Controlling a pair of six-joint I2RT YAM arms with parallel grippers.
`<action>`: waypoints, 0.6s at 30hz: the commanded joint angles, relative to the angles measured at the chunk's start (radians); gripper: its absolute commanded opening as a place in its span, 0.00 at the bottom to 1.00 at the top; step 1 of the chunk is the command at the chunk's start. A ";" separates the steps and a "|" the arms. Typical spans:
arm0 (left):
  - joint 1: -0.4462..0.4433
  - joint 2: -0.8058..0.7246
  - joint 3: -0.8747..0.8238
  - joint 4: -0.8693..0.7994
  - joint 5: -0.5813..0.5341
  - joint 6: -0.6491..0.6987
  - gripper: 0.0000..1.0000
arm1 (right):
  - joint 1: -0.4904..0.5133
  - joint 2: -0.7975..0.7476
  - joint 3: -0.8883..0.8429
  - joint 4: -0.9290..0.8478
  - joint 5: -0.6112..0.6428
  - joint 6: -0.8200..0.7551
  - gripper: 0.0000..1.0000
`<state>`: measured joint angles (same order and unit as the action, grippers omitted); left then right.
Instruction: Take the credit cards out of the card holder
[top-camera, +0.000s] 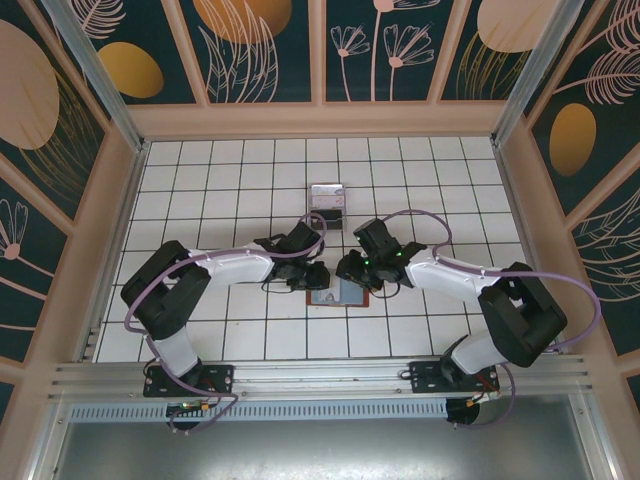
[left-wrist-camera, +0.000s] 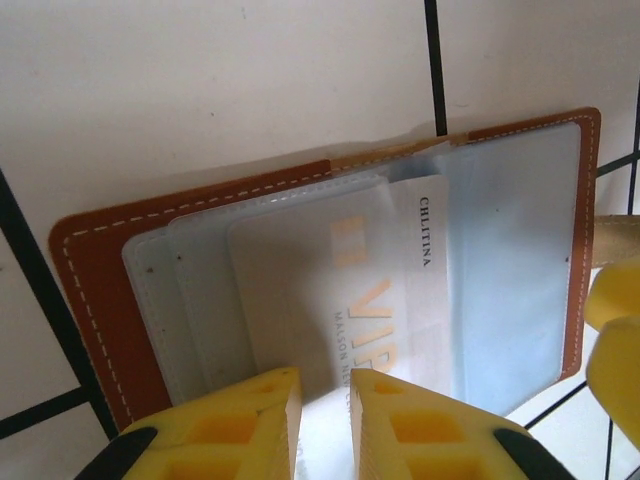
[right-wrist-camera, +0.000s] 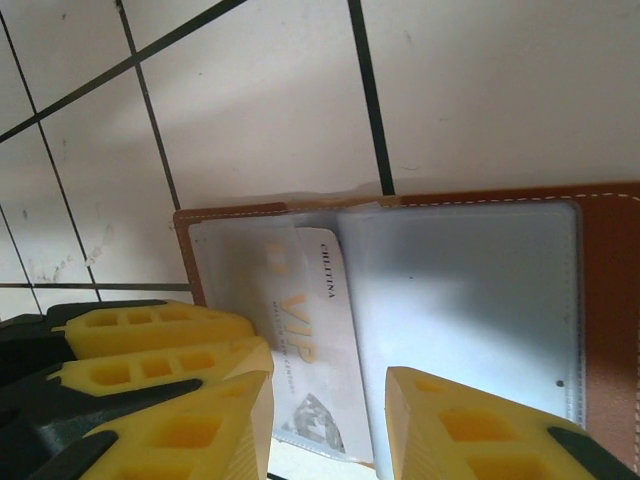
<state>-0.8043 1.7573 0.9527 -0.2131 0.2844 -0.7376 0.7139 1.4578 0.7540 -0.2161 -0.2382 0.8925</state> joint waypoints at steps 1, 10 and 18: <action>-0.001 0.005 -0.014 -0.029 -0.043 0.017 0.22 | -0.004 0.029 -0.008 0.032 -0.024 -0.016 0.35; 0.000 -0.012 -0.037 -0.023 -0.054 0.015 0.20 | -0.005 0.137 0.043 0.072 -0.060 -0.099 0.30; 0.000 -0.010 -0.045 -0.008 -0.048 0.010 0.20 | -0.010 0.208 0.061 0.095 -0.068 -0.131 0.22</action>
<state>-0.8043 1.7493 0.9340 -0.1978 0.2607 -0.7376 0.7097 1.6386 0.7967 -0.1532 -0.2951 0.7898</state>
